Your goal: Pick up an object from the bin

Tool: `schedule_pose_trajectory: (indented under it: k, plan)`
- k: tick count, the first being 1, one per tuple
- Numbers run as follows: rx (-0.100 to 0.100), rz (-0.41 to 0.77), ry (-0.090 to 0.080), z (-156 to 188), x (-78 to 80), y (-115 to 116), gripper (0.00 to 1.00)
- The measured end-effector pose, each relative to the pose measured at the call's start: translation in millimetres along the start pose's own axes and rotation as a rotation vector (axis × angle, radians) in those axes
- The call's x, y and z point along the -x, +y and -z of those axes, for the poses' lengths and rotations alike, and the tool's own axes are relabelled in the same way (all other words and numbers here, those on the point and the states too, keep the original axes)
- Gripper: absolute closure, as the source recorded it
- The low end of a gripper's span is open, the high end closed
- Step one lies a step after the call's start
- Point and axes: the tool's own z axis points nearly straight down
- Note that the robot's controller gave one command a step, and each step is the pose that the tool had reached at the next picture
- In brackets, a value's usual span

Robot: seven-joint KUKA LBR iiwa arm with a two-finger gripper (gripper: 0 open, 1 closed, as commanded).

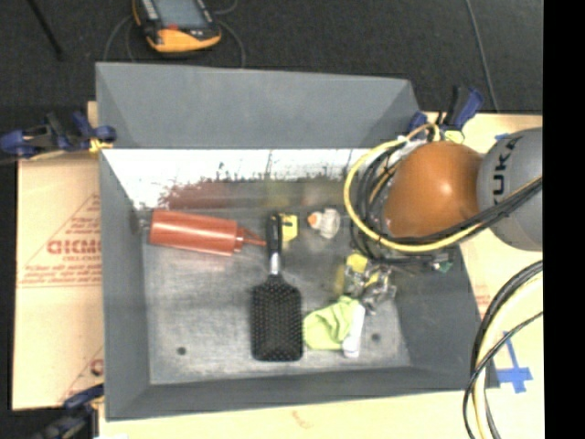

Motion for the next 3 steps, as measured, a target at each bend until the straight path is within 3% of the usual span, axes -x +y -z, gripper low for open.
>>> schedule_pose_trajectory:
  k: [3]
  plan:
    - [0.001, -0.004, 0.002, 19.0, -0.4, -0.5, 1.00]
